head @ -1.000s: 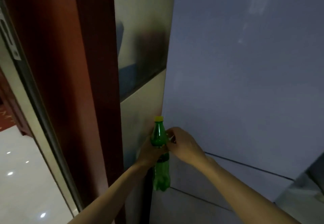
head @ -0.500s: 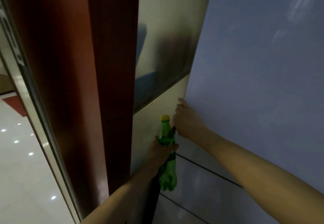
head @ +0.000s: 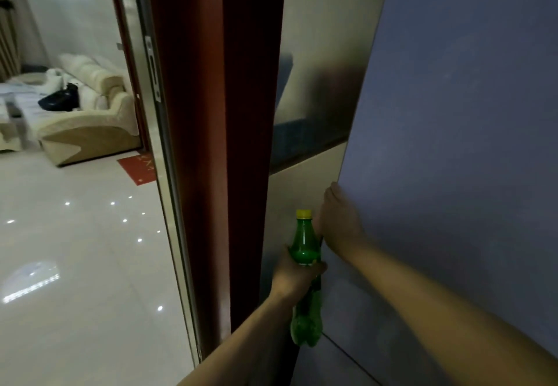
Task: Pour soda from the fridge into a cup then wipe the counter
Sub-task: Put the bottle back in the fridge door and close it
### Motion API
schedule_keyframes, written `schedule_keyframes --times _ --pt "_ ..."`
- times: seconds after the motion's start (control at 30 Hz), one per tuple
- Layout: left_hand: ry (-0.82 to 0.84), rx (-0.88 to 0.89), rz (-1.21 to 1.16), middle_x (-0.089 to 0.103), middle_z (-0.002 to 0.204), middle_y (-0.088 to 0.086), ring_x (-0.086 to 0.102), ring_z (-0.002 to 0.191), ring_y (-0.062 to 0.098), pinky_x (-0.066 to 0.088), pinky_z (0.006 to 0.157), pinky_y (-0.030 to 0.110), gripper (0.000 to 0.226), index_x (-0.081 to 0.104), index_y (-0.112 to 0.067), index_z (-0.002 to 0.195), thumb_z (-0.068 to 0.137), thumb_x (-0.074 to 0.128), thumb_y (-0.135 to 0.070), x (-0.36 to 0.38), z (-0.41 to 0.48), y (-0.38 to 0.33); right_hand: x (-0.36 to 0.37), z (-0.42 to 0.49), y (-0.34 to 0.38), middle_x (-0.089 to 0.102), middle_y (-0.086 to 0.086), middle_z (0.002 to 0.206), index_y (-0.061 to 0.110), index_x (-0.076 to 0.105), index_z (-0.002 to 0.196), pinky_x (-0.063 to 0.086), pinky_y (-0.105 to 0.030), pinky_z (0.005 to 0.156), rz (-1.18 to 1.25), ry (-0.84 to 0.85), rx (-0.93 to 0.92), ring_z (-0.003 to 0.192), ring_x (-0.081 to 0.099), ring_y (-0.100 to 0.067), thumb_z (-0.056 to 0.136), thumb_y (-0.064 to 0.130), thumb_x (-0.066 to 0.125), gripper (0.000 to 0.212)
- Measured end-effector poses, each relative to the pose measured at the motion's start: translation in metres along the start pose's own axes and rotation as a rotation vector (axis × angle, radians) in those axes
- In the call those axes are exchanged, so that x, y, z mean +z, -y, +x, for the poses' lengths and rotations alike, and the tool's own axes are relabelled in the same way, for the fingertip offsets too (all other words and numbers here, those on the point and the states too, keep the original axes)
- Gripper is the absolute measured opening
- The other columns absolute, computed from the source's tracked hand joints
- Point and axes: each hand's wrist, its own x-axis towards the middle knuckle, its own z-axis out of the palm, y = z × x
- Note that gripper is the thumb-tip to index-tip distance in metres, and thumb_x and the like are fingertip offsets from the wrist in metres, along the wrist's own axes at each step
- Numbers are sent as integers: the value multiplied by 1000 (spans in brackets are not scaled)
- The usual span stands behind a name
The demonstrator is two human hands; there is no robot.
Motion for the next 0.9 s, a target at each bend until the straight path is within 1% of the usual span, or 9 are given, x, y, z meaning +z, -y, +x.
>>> schedule_keyframes --times 0.07,0.13,0.23,0.27,0.33,0.4,0.57,0.73,0.9 --pt "-49 22 32 71 93 2 69 78 13 60 65 35 48 58 -18 106 67 82 -32 -9 -13 7 -8 -14 6 55 -17 127 3 60 120 13 -43 117 117 -50 -26 128 37 -36 97 26 44 36" --pt "-83 43 42 66 89 -5 64 75 7 53 58 22 44 52 -22 105 72 81 -24 -21 -25 12 -21 -30 16 46 -21 137 -3 53 128 14 -43 118 283 -30 -33 134 31 -37 97 25 46 43" --pt "-52 104 103 64 88 -9 62 75 2 53 59 18 40 51 -27 98 72 81 -19 -41 -37 19 -46 -60 32 54 -27 129 -7 63 113 40 -45 106 542 -17 -7 125 45 -40 72 21 78 53" --pt "-40 126 133 64 89 -8 63 77 3 55 63 21 41 51 -28 96 70 82 -22 -46 -41 21 -58 -73 34 57 -26 126 -5 66 109 41 -45 105 571 -8 -11 123 48 -40 68 24 80 52" --pt "-15 156 174 65 94 -6 66 82 9 59 73 34 47 51 -28 100 66 83 -30 -56 -48 24 -80 -102 39 54 -23 131 -1 65 114 16 -48 115 475 -15 -62 130 38 -39 81 32 66 47" --pt "10 195 207 66 93 -4 67 81 12 60 73 39 47 51 -25 102 66 82 -29 -63 -55 26 -104 -128 38 57 -21 127 2 67 112 -3 -48 110 384 -29 -70 130 36 -37 88 36 55 43" --pt "200 374 209 65 93 -9 62 82 -1 47 63 8 50 51 -27 110 71 78 -14 -74 -84 25 -142 -180 39 67 -16 82 5 73 75 21 -48 106 403 -39 -73 95 58 -34 74 33 68 28" --pt "377 506 181 69 98 -6 65 89 1 51 71 15 48 53 -23 112 72 79 -23 -85 -116 35 -167 -228 54 54 -11 71 8 64 68 33 -44 92 378 -126 99 77 50 -30 82 18 51 21" --pt "537 534 152 68 99 -7 64 90 2 51 73 18 55 52 -24 112 70 83 -40 -98 -145 49 -195 -278 57 54 -7 69 10 63 67 35 -41 88 351 -92 210 74 53 -28 80 17 53 18"
